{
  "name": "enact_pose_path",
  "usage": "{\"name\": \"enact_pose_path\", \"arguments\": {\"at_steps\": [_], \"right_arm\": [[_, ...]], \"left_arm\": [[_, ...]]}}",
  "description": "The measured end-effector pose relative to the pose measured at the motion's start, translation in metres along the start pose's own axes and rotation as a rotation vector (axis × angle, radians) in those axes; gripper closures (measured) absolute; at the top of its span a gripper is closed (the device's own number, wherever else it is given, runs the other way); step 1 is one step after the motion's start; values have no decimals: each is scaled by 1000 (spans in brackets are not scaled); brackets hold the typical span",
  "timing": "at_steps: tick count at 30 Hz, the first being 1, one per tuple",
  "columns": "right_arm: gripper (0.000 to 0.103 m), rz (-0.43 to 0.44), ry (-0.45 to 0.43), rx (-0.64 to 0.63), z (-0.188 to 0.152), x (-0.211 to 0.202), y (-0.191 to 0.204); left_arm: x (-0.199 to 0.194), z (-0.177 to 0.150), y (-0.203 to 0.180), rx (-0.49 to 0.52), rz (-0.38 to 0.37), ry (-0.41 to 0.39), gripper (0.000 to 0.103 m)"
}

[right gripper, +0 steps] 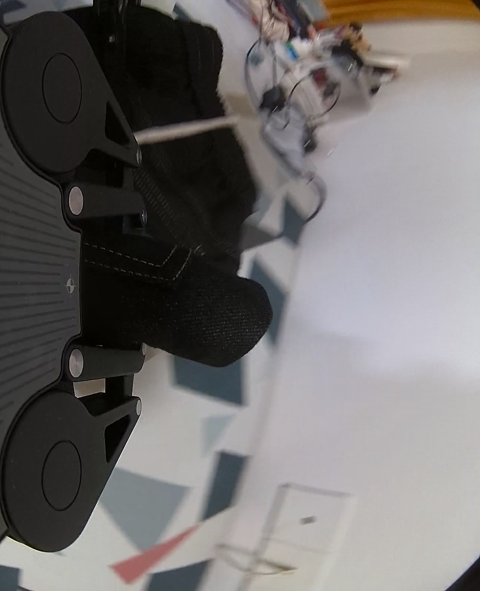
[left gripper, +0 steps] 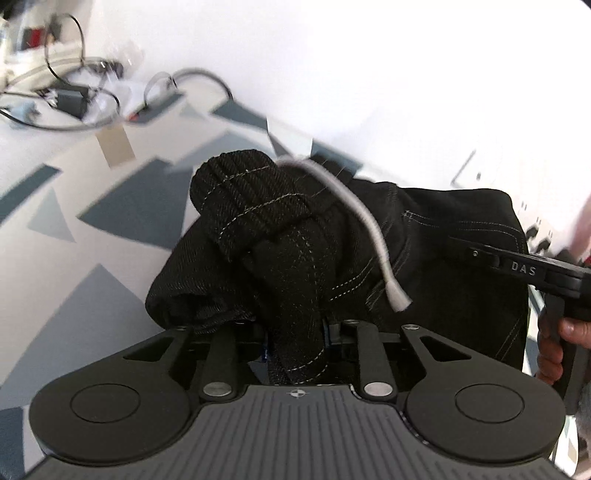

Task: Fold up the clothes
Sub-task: 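Grasp the bundle with the right gripper while the left gripper holds it, then lift the folded jeans with both grippers and carry them toward the clothes stack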

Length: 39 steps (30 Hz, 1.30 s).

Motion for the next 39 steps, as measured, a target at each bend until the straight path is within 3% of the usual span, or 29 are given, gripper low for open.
{"name": "enact_pose_path", "arguments": {"at_steps": [4,6,8,11,14,16,17,18,20,22,24,31,34,35,36,37,38,39], "right_arm": [[77,71,-105,-55,21,-34,21],[85,113,-142,-78,28,-48,28],[87,164,-157,-91,36,-62,32],[88,202,-86,-105,22,-60,34],[87,234,1,-117,4,-54,36],[81,254,59,-125,-8,-50,37],[67,265,88,-130,-14,-49,37],[45,275,118,-134,-20,-47,38],[23,243,137,-129,-29,-42,28],[20,274,181,-82,-36,-40,17],[9,296,208,-46,-41,-38,10],[1,318,304,88,-73,0,7],[1,315,272,69,-75,6,24],[8,296,262,38,-75,6,31],[24,277,250,-3,-75,6,39],[34,269,246,-28,-73,5,45],[55,268,252,-34,-70,4,50],[69,268,259,-39,-68,2,55]], "left_arm": [[-33,-2,-12,-19,50,-74,80],[-53,-7,-19,-29,94,-115,80],[-77,-16,-28,-53,142,-161,80],[-100,-34,-37,-89,208,-181,80],[-102,-62,-31,-173,257,-153,80],[-96,-83,-20,-200,302,-129,80],[-94,-93,-15,-205,325,-121,79],[-95,-100,-11,-213,334,-124,79],[-97,-105,-5,-263,313,-136,79],[-99,-106,-1,-286,294,-132,79],[-98,-107,1,-272,281,-118,78],[-95,-121,17,-310,196,-64,76],[-91,-120,20,-308,173,-50,75],[-91,-120,21,-305,168,-49,75],[-90,-119,22,-302,162,-49,75],[-89,-119,23,-299,157,-48,75],[-89,-118,23,-296,154,-49,76],[-88,-117,23,-293,158,-50,77]]}}
Point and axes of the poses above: each gripper's, at about its wrist camera, not at the fingertips, and x roughly the way its jaws point, y to its left, z to its top, the point moved 9 cm from there along x, roughly the way its jaws point, and after that the axes turned 10 degrees about -z, right-handed, at the moved point
